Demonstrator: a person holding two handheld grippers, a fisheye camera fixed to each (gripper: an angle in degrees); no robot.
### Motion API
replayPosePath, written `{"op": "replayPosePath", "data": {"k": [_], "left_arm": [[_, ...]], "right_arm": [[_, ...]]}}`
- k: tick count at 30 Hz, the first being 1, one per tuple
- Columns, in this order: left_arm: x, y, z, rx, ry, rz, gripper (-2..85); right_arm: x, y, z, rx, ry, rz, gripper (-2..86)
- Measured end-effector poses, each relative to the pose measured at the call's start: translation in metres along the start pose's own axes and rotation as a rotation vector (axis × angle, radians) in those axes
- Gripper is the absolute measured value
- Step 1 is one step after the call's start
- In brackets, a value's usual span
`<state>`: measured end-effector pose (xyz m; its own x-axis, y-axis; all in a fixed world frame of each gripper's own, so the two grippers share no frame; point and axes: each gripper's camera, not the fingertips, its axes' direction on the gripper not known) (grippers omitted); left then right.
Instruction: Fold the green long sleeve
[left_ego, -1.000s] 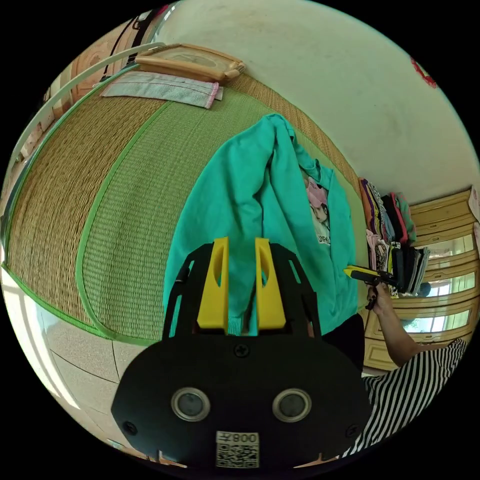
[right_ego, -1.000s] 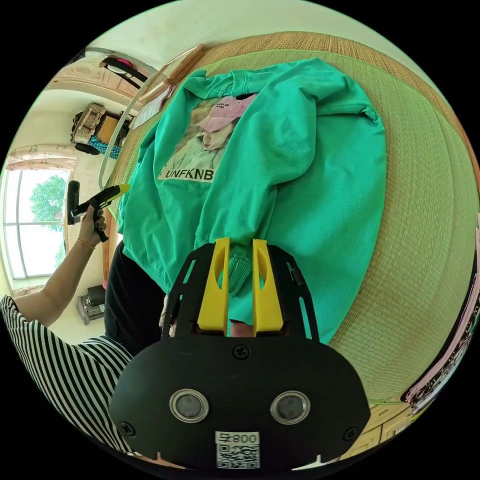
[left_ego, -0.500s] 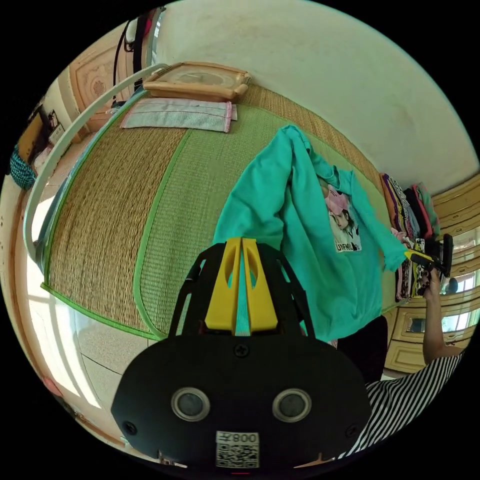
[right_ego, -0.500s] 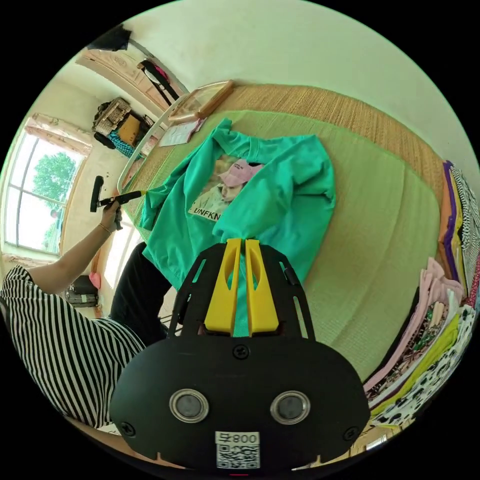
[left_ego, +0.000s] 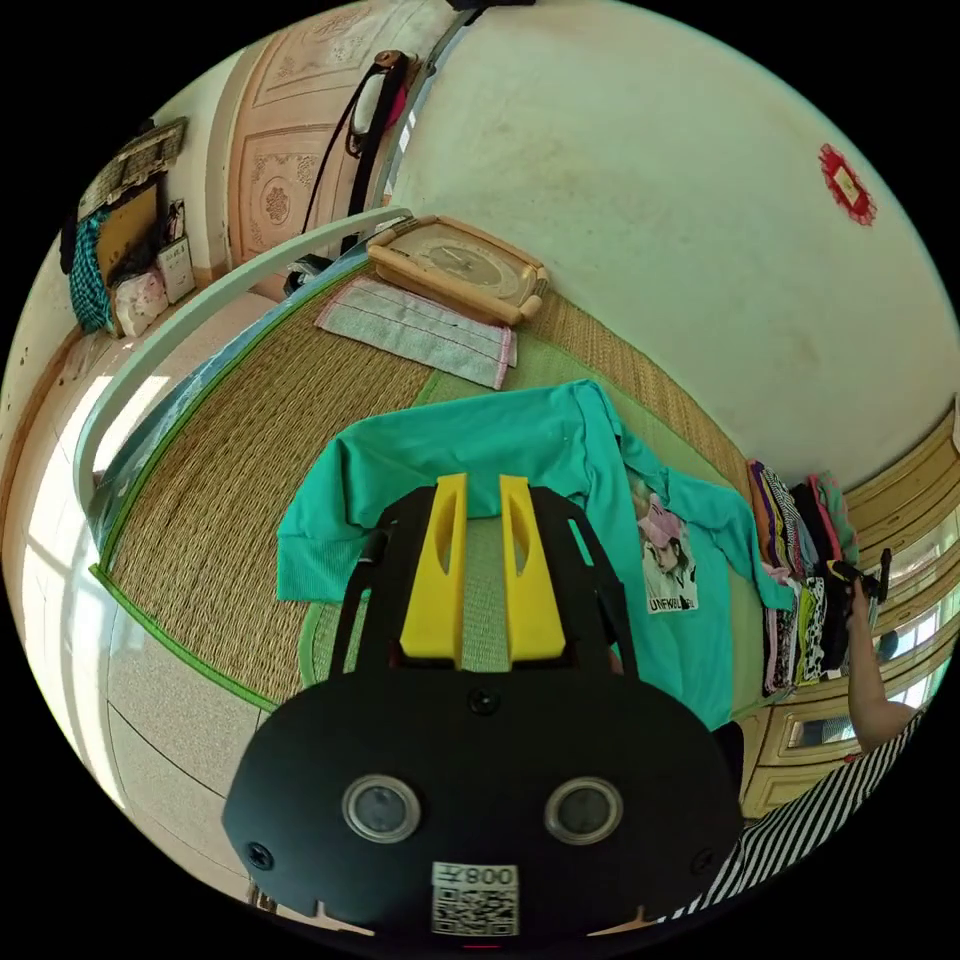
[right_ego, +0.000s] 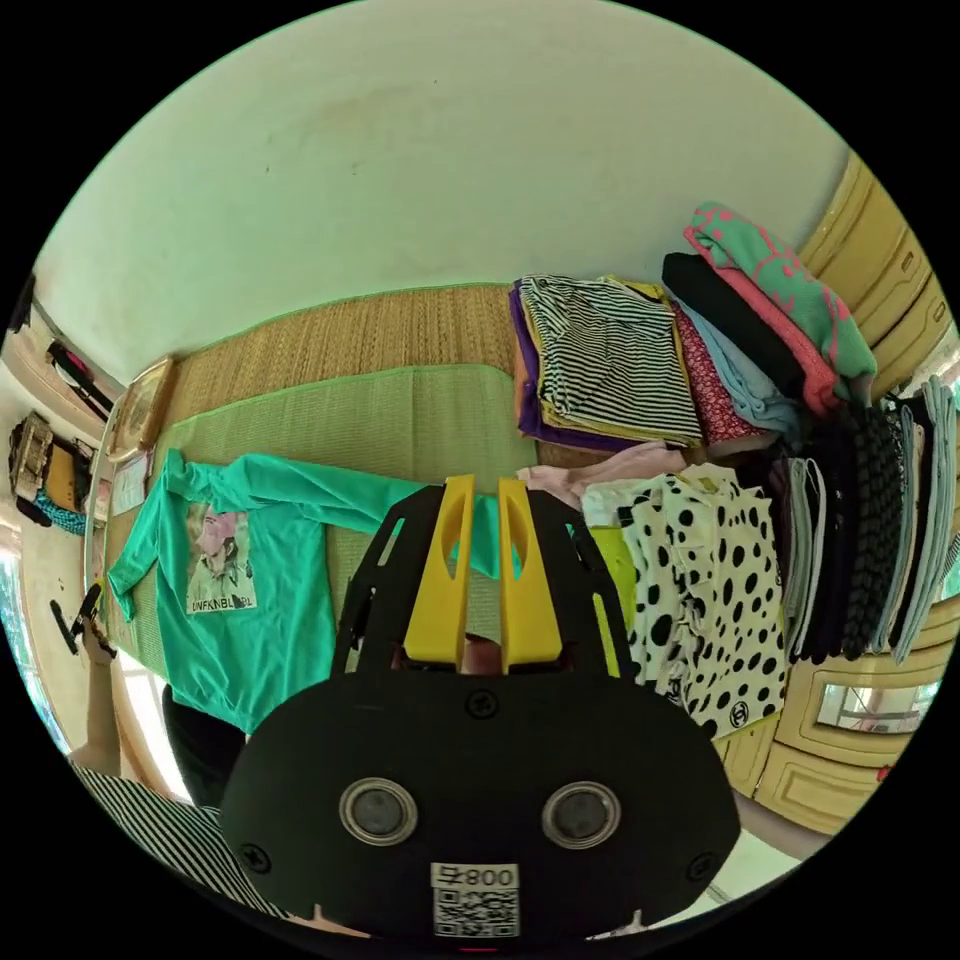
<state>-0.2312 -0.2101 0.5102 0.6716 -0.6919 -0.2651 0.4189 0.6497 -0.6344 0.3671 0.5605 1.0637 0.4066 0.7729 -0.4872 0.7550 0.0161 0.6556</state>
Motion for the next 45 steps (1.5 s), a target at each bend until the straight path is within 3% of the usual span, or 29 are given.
{"op": "replayPosePath", "data": {"k": [7,13,24,33,40,45], "left_arm": [[0.093,-0.047,0.101,-0.155,0.247,0.283,6.2],[0.134,-0.098,0.185,-0.268,0.312,0.327,7.0],[0.108,-0.155,0.278,-0.329,0.409,0.154,6.8],[0.085,-0.181,0.315,-0.359,0.501,0.042,1.5],[0.097,-0.218,0.299,-0.211,0.608,0.102,1.8],[0.105,-0.244,0.313,-0.187,0.599,0.111,5.0]], "right_arm": [[-0.199,-0.013,0.071,-0.046,-0.167,-0.465,8.5],[-0.305,-0.046,0.123,-0.107,-0.078,-0.695,8.7],[-0.283,-0.070,0.190,-0.268,-0.181,-0.618,8.3],[-0.276,-0.073,0.191,-0.244,-0.229,-0.606,1.6],[-0.255,-0.095,0.139,0.005,-0.104,-0.560,0.6],[-0.226,-0.129,0.167,-0.071,-0.112,-0.393,0.0]]}}
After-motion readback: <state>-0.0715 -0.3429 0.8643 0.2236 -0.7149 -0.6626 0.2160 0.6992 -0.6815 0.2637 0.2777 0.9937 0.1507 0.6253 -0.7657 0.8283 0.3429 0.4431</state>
